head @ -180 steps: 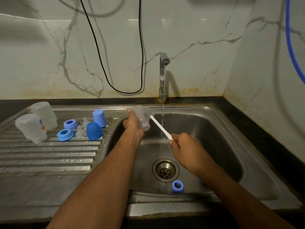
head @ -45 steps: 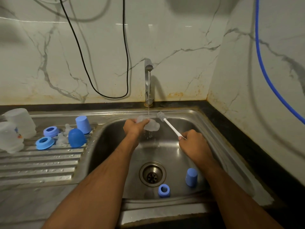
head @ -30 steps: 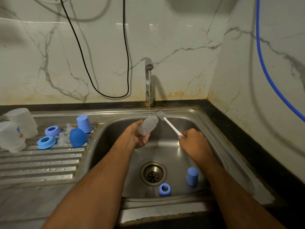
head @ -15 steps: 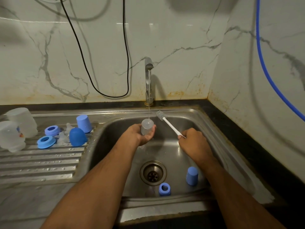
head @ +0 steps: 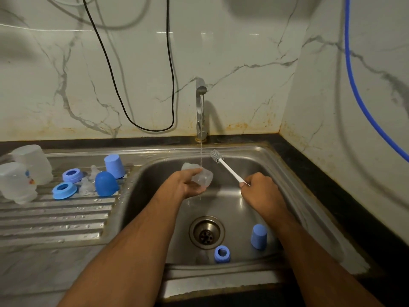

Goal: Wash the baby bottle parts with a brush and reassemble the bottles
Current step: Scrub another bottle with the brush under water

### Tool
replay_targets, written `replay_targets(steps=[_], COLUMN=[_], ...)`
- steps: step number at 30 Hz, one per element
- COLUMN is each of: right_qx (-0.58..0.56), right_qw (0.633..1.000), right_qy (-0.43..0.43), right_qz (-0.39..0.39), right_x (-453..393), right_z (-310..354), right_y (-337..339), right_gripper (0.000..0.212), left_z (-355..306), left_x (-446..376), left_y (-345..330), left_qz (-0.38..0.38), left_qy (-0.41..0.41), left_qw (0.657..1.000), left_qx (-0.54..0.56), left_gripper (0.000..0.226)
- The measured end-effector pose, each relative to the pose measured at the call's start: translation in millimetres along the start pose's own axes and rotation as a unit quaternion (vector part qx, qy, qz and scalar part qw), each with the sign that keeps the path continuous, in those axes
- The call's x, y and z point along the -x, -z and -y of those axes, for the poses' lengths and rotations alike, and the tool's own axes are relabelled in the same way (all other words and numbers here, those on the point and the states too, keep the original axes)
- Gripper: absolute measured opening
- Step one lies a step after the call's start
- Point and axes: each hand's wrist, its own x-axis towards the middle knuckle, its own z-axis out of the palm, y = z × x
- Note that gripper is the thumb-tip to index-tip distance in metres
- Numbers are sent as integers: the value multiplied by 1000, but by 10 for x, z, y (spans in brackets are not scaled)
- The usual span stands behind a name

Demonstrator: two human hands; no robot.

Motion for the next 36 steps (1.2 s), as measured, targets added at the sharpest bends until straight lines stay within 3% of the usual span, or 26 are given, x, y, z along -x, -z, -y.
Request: replay_targets(steps=[2,5,11,22,27,30,33,36], right_qx=[-2,-3,-4,-7,-3,-2,0,-3], right_qw=[1000,1000,1000,1000,1000,1000,1000,1000], right_qy=[2,9,14,9,6,9,10,10], right_qz=[3,1,0,-14,-8,-15,-14,-15], right_x=[8,21,18,-1,2,-2,5,4], right_z=[3,3,-10,-13,-12,-18,-13,-16], right_y=[6,19,6,1,0,-4,-3,0], right_gripper=[23,23,23,24,23,23,24,24], left_z=[17,37,82,108,154,147,152,138], left_x=[44,11,-35,-111,-158,-172,-166,-201], left_y=[-26,-43,-23,-37,-28,-46,-50,-67], left_qz=[-12,-45,-102,-161,-159,-178,-177,-181], left_qy=[-45,-125,-200,-388,-312,-359,-331,-373], left_qw=[994,971,907,809,782,785,789,781], left_qx=[-99,-198,-355,-410,-516,-473,-486,-467], left_gripper=[58,72,58,56,56,58,55,56])
